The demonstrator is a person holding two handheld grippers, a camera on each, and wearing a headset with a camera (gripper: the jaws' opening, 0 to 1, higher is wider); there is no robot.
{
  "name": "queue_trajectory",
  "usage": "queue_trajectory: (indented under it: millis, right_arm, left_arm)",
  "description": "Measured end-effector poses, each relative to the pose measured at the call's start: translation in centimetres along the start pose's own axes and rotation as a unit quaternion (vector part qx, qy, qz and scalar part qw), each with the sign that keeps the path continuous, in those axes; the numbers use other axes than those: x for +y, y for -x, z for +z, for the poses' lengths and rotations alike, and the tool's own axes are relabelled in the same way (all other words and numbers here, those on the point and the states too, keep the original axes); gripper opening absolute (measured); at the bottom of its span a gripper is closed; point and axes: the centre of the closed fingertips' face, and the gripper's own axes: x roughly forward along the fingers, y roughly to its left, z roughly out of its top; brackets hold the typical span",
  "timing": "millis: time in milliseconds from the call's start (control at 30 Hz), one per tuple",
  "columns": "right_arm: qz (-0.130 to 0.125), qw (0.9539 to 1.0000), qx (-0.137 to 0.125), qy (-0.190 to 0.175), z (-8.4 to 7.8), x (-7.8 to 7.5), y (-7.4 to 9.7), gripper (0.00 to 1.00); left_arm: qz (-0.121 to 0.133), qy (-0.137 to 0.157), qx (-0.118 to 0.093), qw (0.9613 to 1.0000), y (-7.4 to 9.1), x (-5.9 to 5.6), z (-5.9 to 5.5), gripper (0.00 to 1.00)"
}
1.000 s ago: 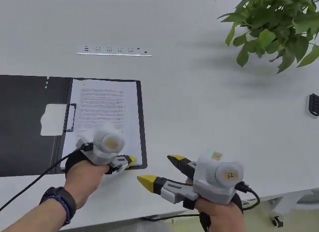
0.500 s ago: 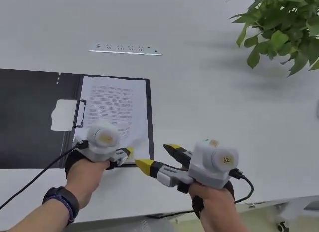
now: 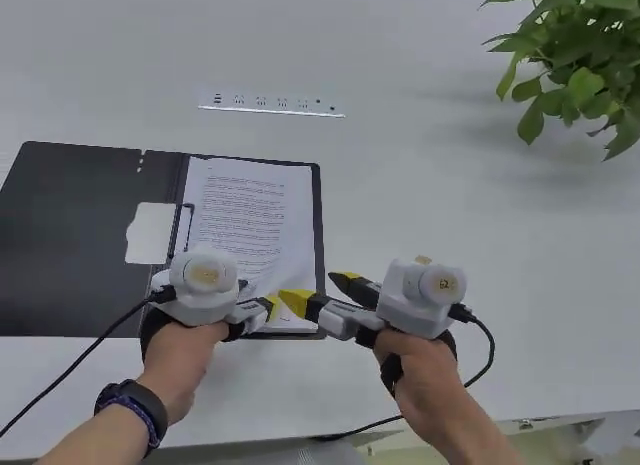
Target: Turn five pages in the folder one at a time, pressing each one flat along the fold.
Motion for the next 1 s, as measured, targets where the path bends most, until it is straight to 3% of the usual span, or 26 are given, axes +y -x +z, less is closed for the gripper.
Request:
queue_trajectory:
  millis: [133,367,800,1000]
  right_arm:
    - [0.008,0.9997,-0.011,-0.02,0.8,-0.4,-1.2,0.56]
    - [0.018,0.9994,-0.003,-0.03,0.8,-0.6,-2.6,0.55]
    - [0.03,0.9985,-0.001,-0.047,0.4,-0.4,-3.2,0.51]
    - [0.032,0.9979,-0.013,-0.055,0.6,-0.1,-3.0,0.45]
  left_arm:
    - [0.0,-0.004,0.001,1.0,0.0,0.0,0.0,0.36]
    - [0.0,-0.007,0.002,1.0,0.1,0.1,-0.1,0.36]
    - [-0.003,-0.019,0.007,0.9998,0.5,0.1,-0.3,0.39]
    - [-0.007,-0.023,0.005,0.9997,1.3,-0.3,0.1,0.43]
